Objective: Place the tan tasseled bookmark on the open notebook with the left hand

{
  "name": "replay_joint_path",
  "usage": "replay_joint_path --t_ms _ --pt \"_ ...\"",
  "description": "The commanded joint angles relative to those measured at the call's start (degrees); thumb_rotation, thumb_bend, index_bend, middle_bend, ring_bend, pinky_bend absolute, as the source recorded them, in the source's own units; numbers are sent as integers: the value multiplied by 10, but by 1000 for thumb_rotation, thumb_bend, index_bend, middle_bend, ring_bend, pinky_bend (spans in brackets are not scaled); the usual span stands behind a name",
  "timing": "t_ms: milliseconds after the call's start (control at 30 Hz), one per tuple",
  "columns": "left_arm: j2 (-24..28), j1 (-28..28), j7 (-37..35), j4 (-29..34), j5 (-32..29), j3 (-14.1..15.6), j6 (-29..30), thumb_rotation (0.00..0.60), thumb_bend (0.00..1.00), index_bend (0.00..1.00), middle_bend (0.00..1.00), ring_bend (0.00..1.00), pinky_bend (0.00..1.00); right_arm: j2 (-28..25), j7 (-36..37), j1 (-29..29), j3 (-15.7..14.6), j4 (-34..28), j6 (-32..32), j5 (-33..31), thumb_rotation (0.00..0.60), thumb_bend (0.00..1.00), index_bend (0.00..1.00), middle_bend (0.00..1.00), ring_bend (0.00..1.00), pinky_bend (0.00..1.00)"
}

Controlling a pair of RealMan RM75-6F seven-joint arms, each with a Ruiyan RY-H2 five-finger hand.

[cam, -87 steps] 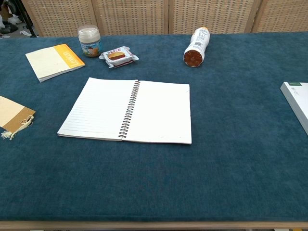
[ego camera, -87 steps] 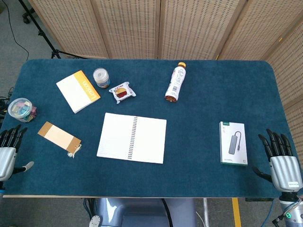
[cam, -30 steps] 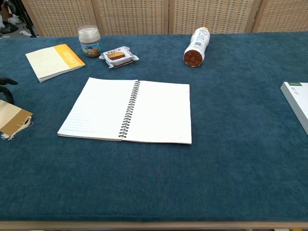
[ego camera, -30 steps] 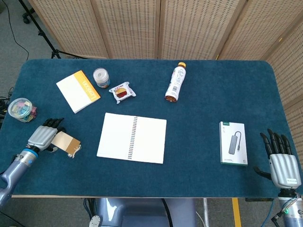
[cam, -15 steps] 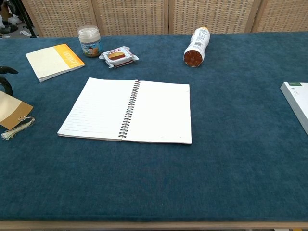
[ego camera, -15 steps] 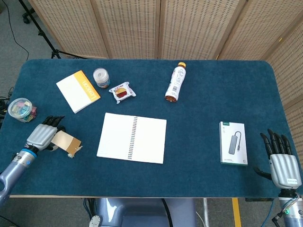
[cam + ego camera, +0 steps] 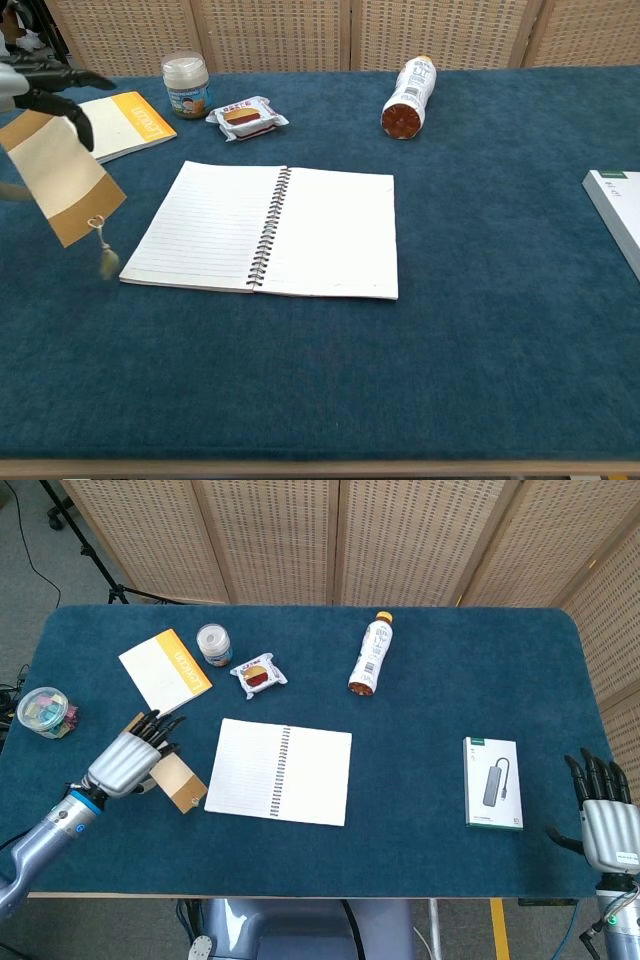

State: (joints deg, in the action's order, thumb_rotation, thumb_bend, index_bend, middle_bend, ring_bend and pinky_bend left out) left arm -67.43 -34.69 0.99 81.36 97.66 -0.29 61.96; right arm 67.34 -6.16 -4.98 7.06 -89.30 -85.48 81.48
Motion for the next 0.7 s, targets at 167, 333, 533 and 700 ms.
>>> replay_joint_path --t_ms 167,333,533,700 --pt "55 -53 50 122 94 -2 14 600 366 470 0 0 0 0 -2 -2 6 2 4 -12 600 26 0 0 0 0" --pt "41 -78 60 113 123 -5 6 600 359 472 0 0 0 2 -5 -4 10 6 11 -24 600 23 0 0 0 0" --pt "-50 -144 32 -2 175 -13 -6 600 352 491 0 0 0 6 -10 -9 15 13 22 -40 600 26 0 0 0 0" --pt "-145 -210 -43 -163 229 2 20 600 335 491 0 0 0 8 -11 -12 22 22 31 -59 600 26 0 0 0 0"
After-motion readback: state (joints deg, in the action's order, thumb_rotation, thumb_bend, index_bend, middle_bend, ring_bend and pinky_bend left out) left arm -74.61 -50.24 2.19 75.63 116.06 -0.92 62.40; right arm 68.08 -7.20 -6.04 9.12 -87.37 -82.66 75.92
